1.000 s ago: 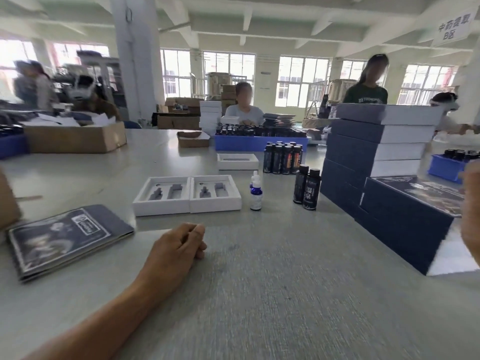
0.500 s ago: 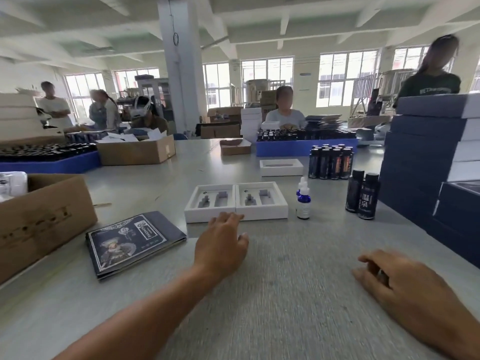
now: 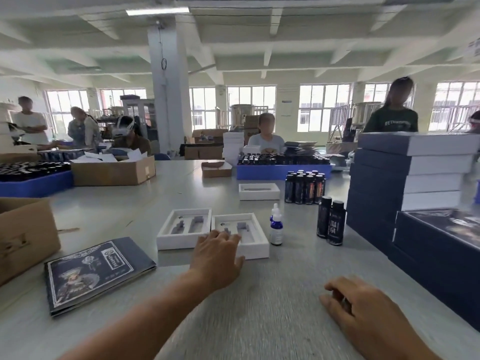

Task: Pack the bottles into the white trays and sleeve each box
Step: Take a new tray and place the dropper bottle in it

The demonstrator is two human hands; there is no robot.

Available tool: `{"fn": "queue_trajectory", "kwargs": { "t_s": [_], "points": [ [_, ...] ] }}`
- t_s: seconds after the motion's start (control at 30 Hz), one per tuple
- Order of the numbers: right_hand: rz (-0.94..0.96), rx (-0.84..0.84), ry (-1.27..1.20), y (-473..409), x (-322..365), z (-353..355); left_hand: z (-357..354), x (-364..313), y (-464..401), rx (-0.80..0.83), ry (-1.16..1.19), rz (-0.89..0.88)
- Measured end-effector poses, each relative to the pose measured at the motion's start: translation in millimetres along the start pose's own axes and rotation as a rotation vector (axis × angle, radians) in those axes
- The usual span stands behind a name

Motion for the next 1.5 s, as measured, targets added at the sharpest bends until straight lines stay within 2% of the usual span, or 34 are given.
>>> {"fn": "queue_trajectory", "kwargs": {
  "t_s": [0.1,0.23,0.33,0.43,0.5,0.53,0.6,0.67,0.77,0.87,1.13,1.23,1.3,1.37,1.5],
  "points": [
    [0.016,-0.018,-0.016,2,-1,-1,18,-33,48,-0.033,0.011,-0.138],
    [0.010,-0.031,-0.018,3,-3,-2,40,-75,107,-0.166,-0.077,-0.448],
    [0.000,-0.043,-0.027,3,-3,-3,50,-89,128,-0.214,0.017,-0.519],
    [-0.026,-0.040,-0.041,1,-4,-5,59,-76,133,-0.351,0.205,-0.419],
    [-0.063,-0.035,-0.080,-2,-7,-6,63,-52,129,-0.433,0.284,-0.242],
    [-0.088,-0.027,-0.106,-5,-8,-6,60,-37,124,-0.422,0.296,-0.116],
    [-0.148,-0.008,-0.156,-17,-10,-8,41,-7,114,-0.297,0.355,0.105],
    [-0.204,0.010,-0.205,-37,-7,-13,17,8,109,-0.180,0.461,0.201],
    [-0.258,0.027,-0.336,-79,11,-24,-5,15,108,-0.138,0.616,0.215],
    [-0.274,0.069,-0.404,-118,33,-40,-8,19,107,-0.172,0.640,0.196],
    [-0.388,-0.048,-0.216,-173,63,-71,-9,21,107,-0.194,0.644,0.195],
    [-0.375,-0.060,-0.242,-178,60,-76,-10,22,108,-0.194,0.663,0.206],
    [-0.361,-0.046,-0.344,-177,56,-75,-10,21,108,-0.181,0.669,0.206],
    [-0.369,0.026,-0.547,-169,54,-69,-11,21,108,-0.165,0.663,0.197],
    [-0.441,0.389,-1.208,-124,50,-36,-14,23,107,-0.151,0.649,0.207]
  ]
}}
Point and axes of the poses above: each hand's wrist, its own y-axis away from the middle knuckle, its own z-axis out of the back of the hand, x = y × z, the point moved 4 cm from there along -y, towards the middle knuckle, and after that the axes turned 13 degrees about -z, right-handed, at the moved point
